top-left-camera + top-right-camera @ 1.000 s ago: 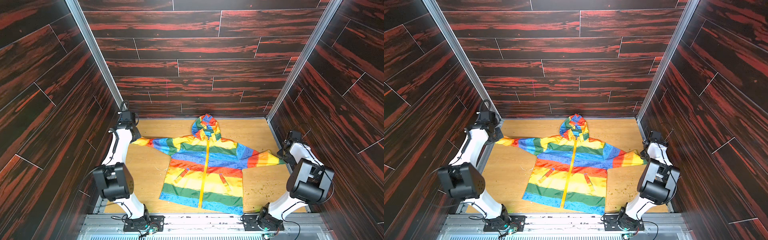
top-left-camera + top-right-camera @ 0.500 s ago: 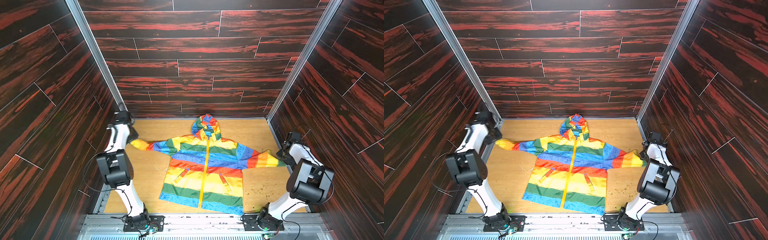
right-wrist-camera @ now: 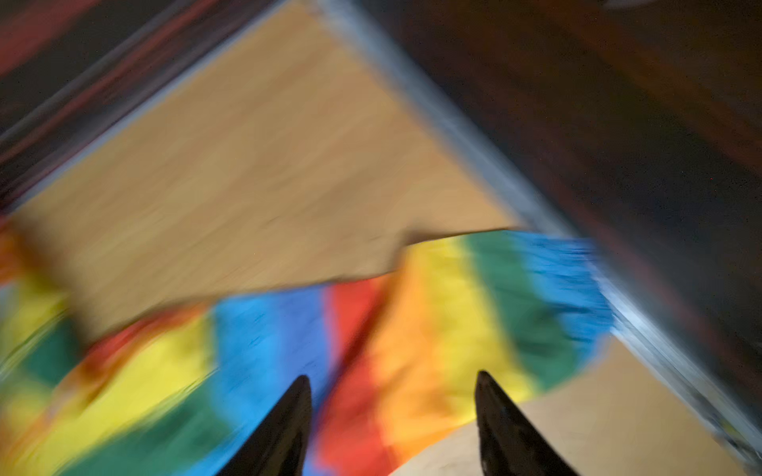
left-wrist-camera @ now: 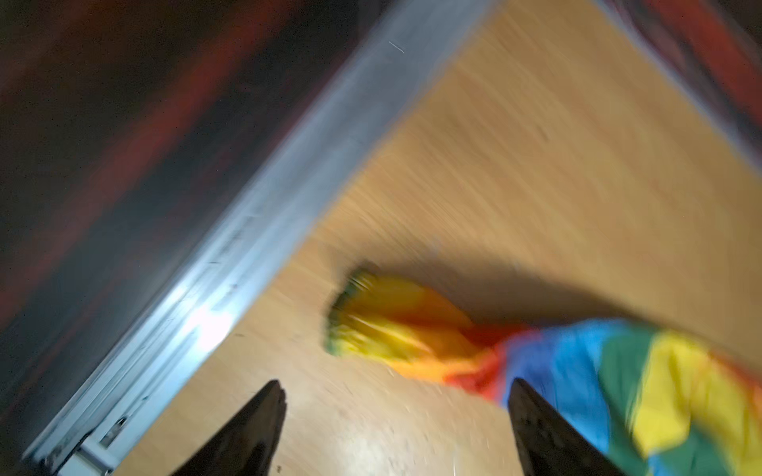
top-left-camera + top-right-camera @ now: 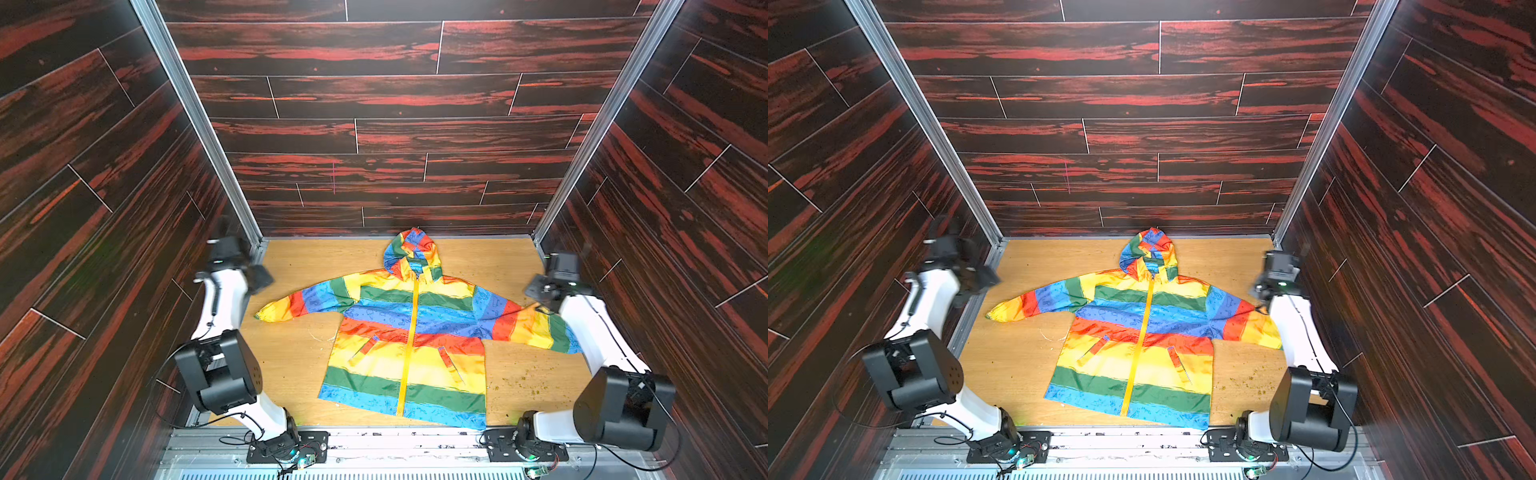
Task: Unzip the jacket
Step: Flatten out the jacket at the center of the board.
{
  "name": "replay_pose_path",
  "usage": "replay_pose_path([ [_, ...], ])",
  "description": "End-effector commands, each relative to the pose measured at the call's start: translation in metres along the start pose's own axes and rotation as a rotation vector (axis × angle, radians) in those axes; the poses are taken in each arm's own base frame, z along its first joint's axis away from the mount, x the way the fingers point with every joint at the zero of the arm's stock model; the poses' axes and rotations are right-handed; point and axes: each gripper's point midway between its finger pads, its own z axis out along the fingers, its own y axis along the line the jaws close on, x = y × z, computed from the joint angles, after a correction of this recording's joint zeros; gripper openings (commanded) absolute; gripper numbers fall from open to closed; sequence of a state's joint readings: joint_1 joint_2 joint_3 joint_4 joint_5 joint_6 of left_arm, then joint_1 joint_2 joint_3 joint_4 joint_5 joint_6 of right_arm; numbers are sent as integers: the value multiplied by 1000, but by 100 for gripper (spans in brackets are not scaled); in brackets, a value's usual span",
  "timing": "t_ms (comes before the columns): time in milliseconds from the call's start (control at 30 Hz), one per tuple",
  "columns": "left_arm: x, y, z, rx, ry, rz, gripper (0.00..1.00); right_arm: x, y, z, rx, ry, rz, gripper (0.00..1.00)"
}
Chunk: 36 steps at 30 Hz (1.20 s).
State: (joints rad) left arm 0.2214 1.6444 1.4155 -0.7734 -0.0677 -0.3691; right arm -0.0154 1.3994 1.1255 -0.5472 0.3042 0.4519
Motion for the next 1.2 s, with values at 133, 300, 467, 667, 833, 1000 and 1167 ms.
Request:
replay_pose_path([
  [133,41,29,-5,-351,18,124,99,86,94,3,-296,212,-187,60],
  [300,91,35,9,-254,177,-22,100,99,110,10,-290,240,-253,60],
  [467,99,51,33,-260,151,-116,94,99,122,10,-330,244,-270,59],
  [667,54,61,58,-319,195,-96,87,103,129,10,-354,254,-280,58],
  [833,-26,64,93,-365,131,-89,83,102,130,8,-358,251,-274,57],
  [1000,-57,58,122,-322,179,-64,84,102,125,6,-335,245,-281,56],
  [1167,-63,61,100,-310,143,-52,89,99,124,3,-329,230,-268,55],
])
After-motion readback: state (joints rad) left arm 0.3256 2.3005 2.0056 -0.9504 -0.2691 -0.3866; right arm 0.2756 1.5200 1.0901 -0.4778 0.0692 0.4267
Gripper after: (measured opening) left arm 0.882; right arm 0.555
